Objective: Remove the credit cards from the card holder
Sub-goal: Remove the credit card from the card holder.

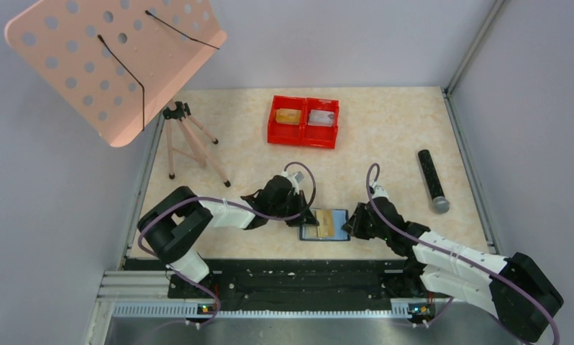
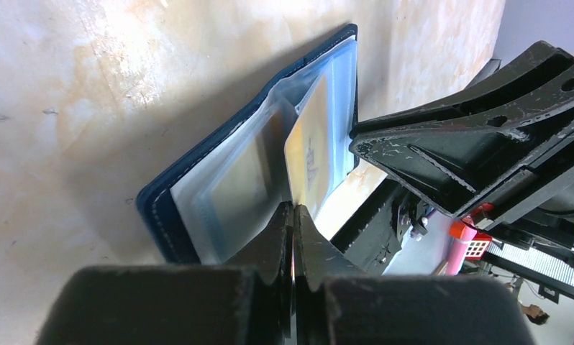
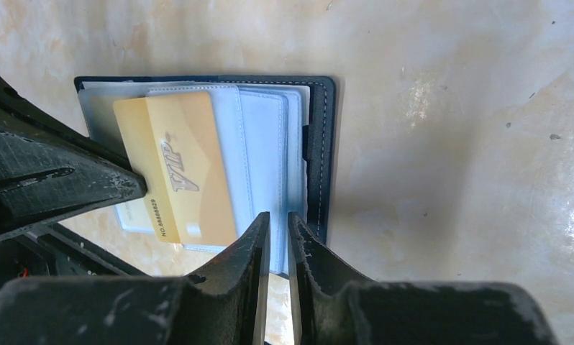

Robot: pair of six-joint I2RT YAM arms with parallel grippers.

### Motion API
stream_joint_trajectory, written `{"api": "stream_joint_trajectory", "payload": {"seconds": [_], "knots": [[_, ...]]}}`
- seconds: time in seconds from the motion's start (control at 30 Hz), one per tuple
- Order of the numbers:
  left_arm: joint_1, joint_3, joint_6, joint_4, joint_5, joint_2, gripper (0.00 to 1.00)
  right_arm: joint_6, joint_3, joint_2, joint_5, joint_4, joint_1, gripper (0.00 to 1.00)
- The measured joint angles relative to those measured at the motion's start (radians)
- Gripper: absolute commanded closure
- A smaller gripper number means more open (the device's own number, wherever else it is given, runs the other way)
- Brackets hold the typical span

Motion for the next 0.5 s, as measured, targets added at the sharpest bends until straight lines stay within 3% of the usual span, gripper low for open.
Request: {"api": "stream_joint_trajectory", "payload": {"seconds": [0.5], "knots": [[0.068, -0.016, 0.086, -0.108, 0.043, -0.103, 1.00, -0.050, 0.019, -0.023, -0.006, -0.071, -0.001, 0.81]]}}
